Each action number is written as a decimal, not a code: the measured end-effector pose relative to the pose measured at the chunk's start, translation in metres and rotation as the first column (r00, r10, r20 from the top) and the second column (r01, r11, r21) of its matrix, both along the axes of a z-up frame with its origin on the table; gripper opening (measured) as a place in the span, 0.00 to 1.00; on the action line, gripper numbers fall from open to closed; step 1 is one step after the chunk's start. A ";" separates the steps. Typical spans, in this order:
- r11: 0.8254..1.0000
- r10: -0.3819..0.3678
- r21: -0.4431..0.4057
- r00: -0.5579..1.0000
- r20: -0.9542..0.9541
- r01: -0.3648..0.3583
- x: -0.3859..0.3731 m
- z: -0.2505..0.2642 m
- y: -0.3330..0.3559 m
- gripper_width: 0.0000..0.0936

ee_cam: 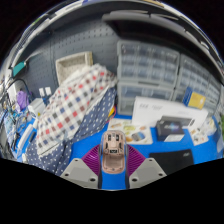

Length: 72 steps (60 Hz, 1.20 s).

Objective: Arrange mouse

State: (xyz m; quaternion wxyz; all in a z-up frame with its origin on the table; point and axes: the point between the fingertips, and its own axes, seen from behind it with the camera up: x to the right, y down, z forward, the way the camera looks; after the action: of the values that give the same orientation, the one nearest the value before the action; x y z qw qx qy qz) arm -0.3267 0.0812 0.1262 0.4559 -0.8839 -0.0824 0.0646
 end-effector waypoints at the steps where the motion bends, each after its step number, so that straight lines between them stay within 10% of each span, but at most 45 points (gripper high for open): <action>1: 1.000 0.002 0.017 1.000 0.002 -0.002 0.008 0.011 0.000 0.33; 20: 0.979 -0.063 0.193 0.998 0.018 0.059 0.198 0.117 -0.003 0.33; 53: 0.979 -0.099 -0.183 0.995 -0.018 0.094 0.267 -0.128 -0.013 0.35; 72: 0.984 -0.110 -0.139 0.994 -0.006 0.108 0.266 -0.136 -0.012 0.47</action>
State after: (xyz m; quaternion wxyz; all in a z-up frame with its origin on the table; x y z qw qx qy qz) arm -0.0607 0.0687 -0.0099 0.3969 -0.9161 -0.0262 0.0514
